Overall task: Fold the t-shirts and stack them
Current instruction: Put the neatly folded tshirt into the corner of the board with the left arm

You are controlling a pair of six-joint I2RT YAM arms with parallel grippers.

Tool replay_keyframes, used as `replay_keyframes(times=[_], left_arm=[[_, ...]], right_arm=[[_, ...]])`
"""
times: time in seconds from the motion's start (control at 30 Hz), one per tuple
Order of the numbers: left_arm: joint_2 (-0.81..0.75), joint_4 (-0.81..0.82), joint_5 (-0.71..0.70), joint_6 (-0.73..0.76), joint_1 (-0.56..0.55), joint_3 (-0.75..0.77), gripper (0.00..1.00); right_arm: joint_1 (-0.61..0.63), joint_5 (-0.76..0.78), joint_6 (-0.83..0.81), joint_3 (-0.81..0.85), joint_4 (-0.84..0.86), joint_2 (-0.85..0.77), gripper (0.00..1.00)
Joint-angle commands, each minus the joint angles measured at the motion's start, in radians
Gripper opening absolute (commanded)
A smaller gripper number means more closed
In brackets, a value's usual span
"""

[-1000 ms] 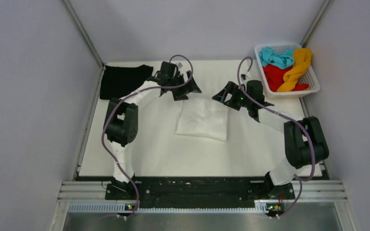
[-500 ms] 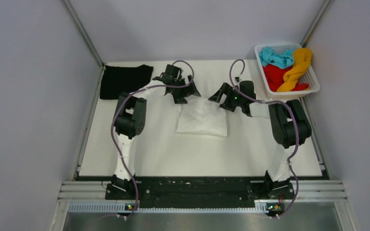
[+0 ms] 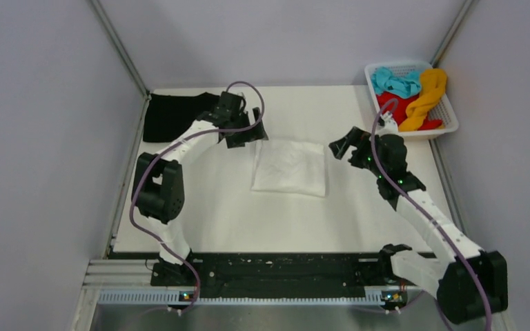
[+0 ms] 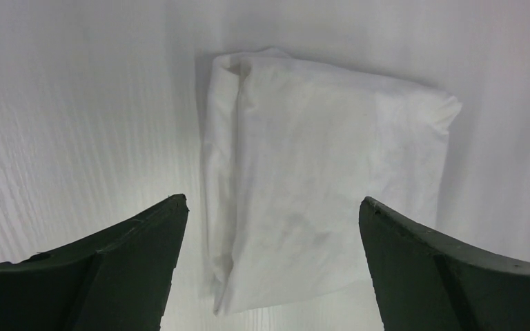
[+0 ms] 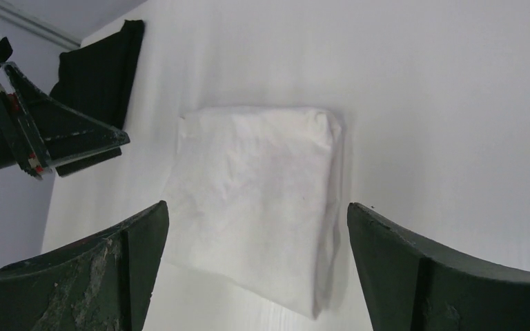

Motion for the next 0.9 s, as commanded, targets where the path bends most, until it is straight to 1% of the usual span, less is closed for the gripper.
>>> replay_keyframes(times=[0.0,0.1,0.23,0.3,0.37,0.57,0.6,0.63,0.67,0.7,0.73,0.77,0.87], left_arm=[[0.099,-0.092,0.033,0.050,0.006,-0.014,0.98],[0.139,-0.049,0.091,0.032,0.003,-0.035,0.96],[0.182,-0.036,0.061,0.014,-0.015,-0.034,0.94],[0.211,-0.037,0.051,0.009,-0.032,-0.023,0.91],[0.234,-0.054,0.012,0.002,-0.056,-0.007,0.89],[0.335,-0.149,-0.127,-0.030,-0.148,0.090,0.69],[0.357,-0.174,-0.152,-0.038,-0.165,0.117,0.65],[0.381,-0.198,-0.201,-0.047,-0.179,0.155,0.54],[0.403,-0.223,-0.233,-0.054,-0.195,0.181,0.45],[0.424,-0.249,-0.261,-0.062,-0.207,0.213,0.32],[0.446,-0.279,-0.300,-0.069,-0.216,0.247,0.12],[0.468,-0.314,-0.350,-0.074,-0.225,0.284,0.00],[0.522,-0.427,-0.549,-0.069,-0.236,0.407,0.00]], right_arm=[[0.000,0.141,-0.034,-0.101,-0.192,-0.205,0.99],[0.000,0.165,-0.057,-0.119,-0.276,-0.311,0.99],[0.000,0.214,-0.086,-0.122,-0.381,-0.392,0.99],[-0.001,0.225,-0.097,-0.128,-0.412,-0.415,0.99],[0.000,0.231,-0.105,-0.133,-0.434,-0.429,0.99],[0.000,0.253,-0.127,-0.138,-0.462,-0.447,0.99],[0.000,0.256,-0.129,-0.138,-0.462,-0.446,0.99],[0.001,0.259,-0.135,-0.136,-0.462,-0.447,0.99],[-0.001,0.261,-0.139,-0.135,-0.462,-0.446,0.99],[0.000,0.267,-0.144,-0.135,-0.463,-0.446,0.99],[-0.001,0.269,-0.150,-0.134,-0.462,-0.446,0.99],[-0.001,0.273,-0.154,-0.134,-0.463,-0.446,0.99],[0.000,0.287,-0.165,-0.134,-0.460,-0.448,0.99]])
